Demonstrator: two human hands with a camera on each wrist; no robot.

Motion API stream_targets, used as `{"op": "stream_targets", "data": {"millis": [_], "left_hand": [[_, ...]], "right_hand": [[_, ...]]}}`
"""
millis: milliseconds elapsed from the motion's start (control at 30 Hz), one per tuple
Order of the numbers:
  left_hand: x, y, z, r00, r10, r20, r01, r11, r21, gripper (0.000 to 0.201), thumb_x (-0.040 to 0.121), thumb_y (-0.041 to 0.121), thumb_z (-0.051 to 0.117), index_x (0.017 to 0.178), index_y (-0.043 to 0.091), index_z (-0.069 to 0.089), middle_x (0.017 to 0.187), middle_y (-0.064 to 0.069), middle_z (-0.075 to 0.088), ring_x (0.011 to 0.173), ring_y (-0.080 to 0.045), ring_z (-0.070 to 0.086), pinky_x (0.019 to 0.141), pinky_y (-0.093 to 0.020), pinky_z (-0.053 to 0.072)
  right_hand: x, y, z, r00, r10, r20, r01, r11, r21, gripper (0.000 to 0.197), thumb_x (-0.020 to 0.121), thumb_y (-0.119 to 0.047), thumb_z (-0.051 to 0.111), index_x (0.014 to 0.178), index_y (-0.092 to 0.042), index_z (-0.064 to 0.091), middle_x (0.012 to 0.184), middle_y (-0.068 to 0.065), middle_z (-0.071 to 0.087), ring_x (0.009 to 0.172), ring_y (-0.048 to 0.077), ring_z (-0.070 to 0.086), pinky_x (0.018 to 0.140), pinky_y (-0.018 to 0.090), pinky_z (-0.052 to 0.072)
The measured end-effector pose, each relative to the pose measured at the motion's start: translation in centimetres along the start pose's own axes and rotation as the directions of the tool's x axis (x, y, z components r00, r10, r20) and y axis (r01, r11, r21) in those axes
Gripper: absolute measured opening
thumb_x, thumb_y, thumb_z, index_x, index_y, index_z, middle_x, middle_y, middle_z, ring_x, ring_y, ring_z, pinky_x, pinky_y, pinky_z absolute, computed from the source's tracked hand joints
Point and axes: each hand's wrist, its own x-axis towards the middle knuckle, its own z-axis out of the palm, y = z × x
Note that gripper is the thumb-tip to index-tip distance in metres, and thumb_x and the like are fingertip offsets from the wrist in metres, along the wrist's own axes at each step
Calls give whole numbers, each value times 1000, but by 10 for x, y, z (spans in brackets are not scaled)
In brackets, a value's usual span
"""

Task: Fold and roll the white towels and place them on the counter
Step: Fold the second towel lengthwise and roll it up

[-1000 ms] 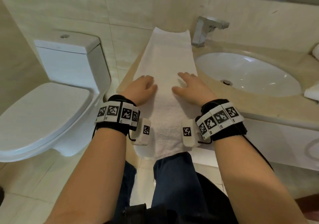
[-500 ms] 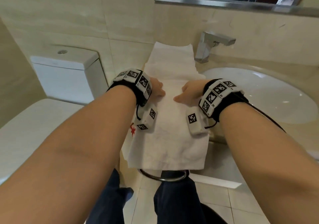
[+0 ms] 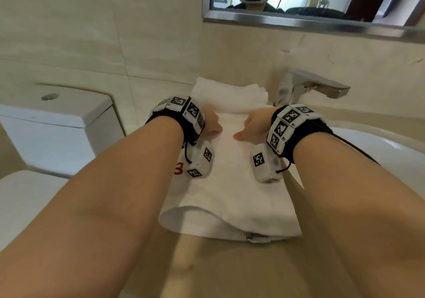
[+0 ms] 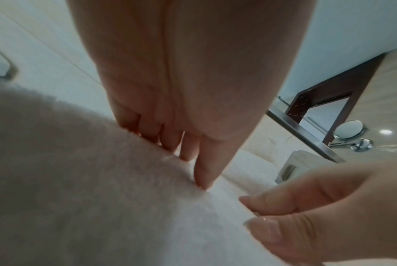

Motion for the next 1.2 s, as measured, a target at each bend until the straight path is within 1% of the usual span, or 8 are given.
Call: {"op": "stream_targets", "data": {"millis": [100,233,400,700,867,967,1100,1200], "left_hand": [[17,-4,-6,1000,-7,10,8,993,-114,42,96,31,46,130,7,51,136,-8,49,126,-25,45,101,-32,34],[16,-13,-10,1000,-23,-19,15,942,-336,23,85,27,57,102,14,67,103,-2,68,93,-20,62,78,-26,45],[-25,-17,-34,992,-20,-123,-37,898,-439,32,96,21,49,124,11,60,128,-7,58,119,-23,52,93,-26,38],[-124,-35,9,964,-186,-193,6,734,-679,25,93,11,53,113,3,66,120,-13,63,111,-26,57,89,-29,44],[-163,-38,36,949,-290,-125,72,585,-808,28,96,3,39,114,-6,59,121,-18,59,109,-32,58,89,-36,49],[-179,-37,43,969,-246,-38,90,490,-867,20,95,1,35,95,-2,55,104,-18,52,97,-27,53,79,-33,44],[-192,-29,51,987,-149,59,146,686,-713,5,83,7,54,85,7,58,106,-8,54,96,-24,50,82,-30,39],[-193,-23,63,959,-284,-11,235,815,-529,42,79,37,62,111,11,53,111,-7,57,99,-26,57,81,-33,47]], "right_hand": [[13,1,-6,1000,9,-14,-9,1000,-21,48,81,-63,56,97,-19,64,109,-1,63,100,20,57,82,26,40],[3,1,-9,1000,20,-19,-19,999,47,70,82,-62,56,134,-16,50,138,2,51,127,22,46,107,32,36],[-35,6,-16,993,10,-121,23,965,262,54,96,-42,48,134,-5,49,137,12,50,126,28,46,105,34,34],[-125,-21,16,974,-200,-106,220,944,246,47,94,-40,53,129,-10,56,135,5,53,125,22,47,104,30,33],[-153,-51,43,960,-261,-102,279,927,250,45,91,-36,58,130,-13,56,135,3,54,124,21,47,105,31,33],[-163,-62,47,956,-255,-142,283,928,243,47,92,-33,57,133,-11,53,139,5,49,127,23,45,106,32,33],[-170,-72,47,955,-239,-177,272,943,193,50,98,-34,44,142,-9,41,148,8,38,135,24,37,110,33,27],[-170,-77,55,969,-235,-72,240,968,78,50,102,-38,29,141,-8,41,148,9,39,135,25,37,111,35,25]]}}
